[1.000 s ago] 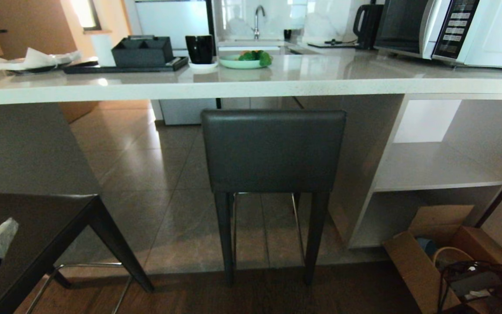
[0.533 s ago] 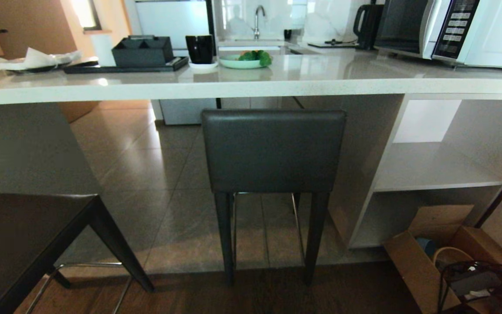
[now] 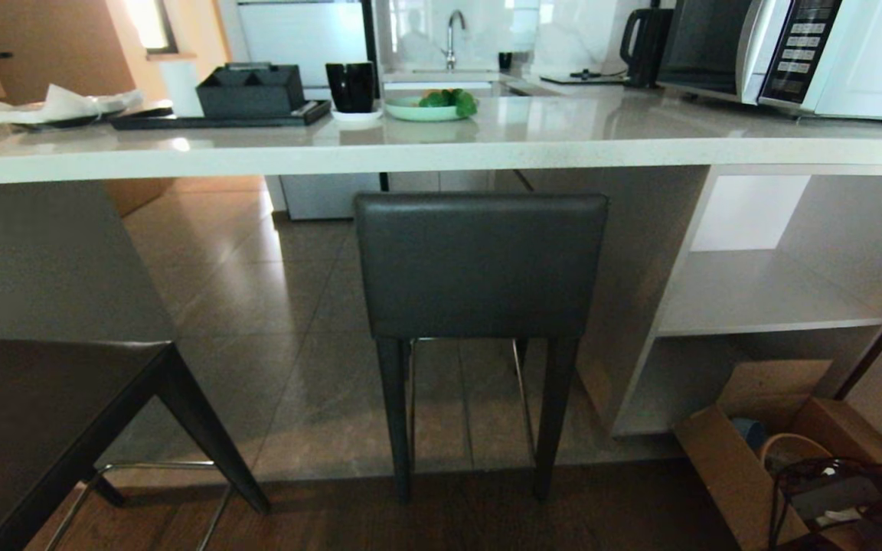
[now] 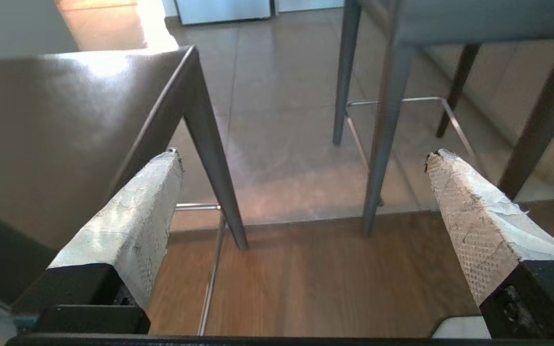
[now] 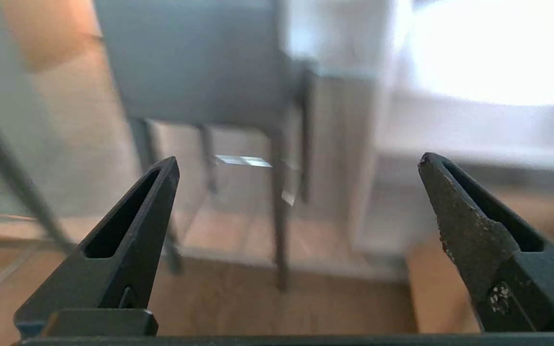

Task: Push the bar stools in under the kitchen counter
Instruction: Push the gray chair back under the dining table

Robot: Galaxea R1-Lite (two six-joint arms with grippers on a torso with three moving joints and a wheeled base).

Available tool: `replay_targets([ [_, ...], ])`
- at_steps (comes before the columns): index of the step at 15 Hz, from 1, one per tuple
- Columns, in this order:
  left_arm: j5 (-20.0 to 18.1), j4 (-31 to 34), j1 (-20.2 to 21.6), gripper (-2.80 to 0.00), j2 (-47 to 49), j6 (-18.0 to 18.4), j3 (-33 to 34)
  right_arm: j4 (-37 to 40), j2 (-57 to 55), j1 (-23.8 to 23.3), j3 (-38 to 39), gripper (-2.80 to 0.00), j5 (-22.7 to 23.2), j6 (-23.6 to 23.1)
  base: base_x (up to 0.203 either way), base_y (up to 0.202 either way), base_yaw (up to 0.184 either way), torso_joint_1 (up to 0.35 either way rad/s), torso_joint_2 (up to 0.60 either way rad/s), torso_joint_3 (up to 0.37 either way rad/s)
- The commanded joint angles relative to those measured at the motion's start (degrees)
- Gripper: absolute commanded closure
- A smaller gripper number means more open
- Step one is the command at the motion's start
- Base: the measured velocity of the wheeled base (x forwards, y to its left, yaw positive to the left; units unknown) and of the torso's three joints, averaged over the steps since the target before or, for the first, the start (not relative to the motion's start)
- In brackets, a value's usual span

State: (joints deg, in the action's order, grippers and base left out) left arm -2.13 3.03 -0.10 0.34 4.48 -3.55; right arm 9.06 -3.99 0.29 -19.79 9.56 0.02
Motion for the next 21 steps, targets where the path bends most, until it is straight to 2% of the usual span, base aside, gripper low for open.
replay_targets([
  [1, -0.06, -2.86, -0.06, -2.80, -0.07, 0.25, 3.55, -0.99, 4.11, -0.30, 8.09, -2.80, -7.95, -1.03, 0.000, 0.000, 0.000, 0.000, 0.00, 0.000],
  [4, -0.07, -2.59, 0.01, -2.80, -0.07, 0.27, 3.55, -10.79, 4.01, -0.37, 19.32, -2.80, -9.94, -3.15, 0.000, 0.000, 0.000, 0.000, 0.00, 0.000],
  [6, -0.15, -2.83, -0.08, -2.80, -0.07, 1.45, 3.55, -7.92, 3.99, -0.38, 19.77, -2.80, -9.25, -3.75, 0.000, 0.000, 0.000, 0.000, 0.00, 0.000],
  [12, 0.03, -2.68, -0.03, -2.80, -0.07, 1.94, 3.55, -8.70, 3.99, -0.38, 19.79, -2.80, -7.98, -5.39, 0.000, 0.000, 0.000, 0.000, 0.00, 0.000],
  [14, -0.07, -2.72, 0.01, -2.80, -0.07, 3.65, 3.55, -8.64, 3.99, -0.38, 19.87, -2.80, -7.10, -6.33, 0.000, 0.000, 0.000, 0.000, 0.00, 0.000],
  [15, -0.07, -2.68, 0.01, -2.80, -0.07, 3.66, 3.55, -8.53, 3.99, -0.38, 19.88, -2.80, -7.71, -7.32, 0.000, 0.000, 0.000, 0.000, 0.00, 0.000],
  [18, 0.19, -2.68, -0.08, -2.80, -0.07, 1.27, 3.55, -8.53, 3.99, -0.38, 19.79, -2.80, -8.24, -6.06, 0.000, 0.000, 0.000, 0.000, 0.00, 0.000],
  [19, 0.11, -2.68, -0.08, 0.00, -0.07, 1.17, 3.55, -8.53, 3.99, -0.38, 19.81, -2.80, -8.36, -4.70, 0.000, 0.000, 0.000, 0.000, 0.00, 0.000],
  [20, 0.11, -2.68, -0.08, 0.00, -0.07, 1.16, 3.55, -8.45, 3.99, -0.38, 19.79, -1.97, -8.54, -3.10, 0.000, 0.000, 0.000, 0.000, 0.00, 0.000],
  [21, 0.19, -2.85, -0.08, 0.00, -0.07, 0.89, 3.55, -8.35, 3.99, -0.38, 19.79, 0.00, -8.59, -2.84, 0.000, 0.000, 0.000, 0.000, 0.00, 0.000],
])
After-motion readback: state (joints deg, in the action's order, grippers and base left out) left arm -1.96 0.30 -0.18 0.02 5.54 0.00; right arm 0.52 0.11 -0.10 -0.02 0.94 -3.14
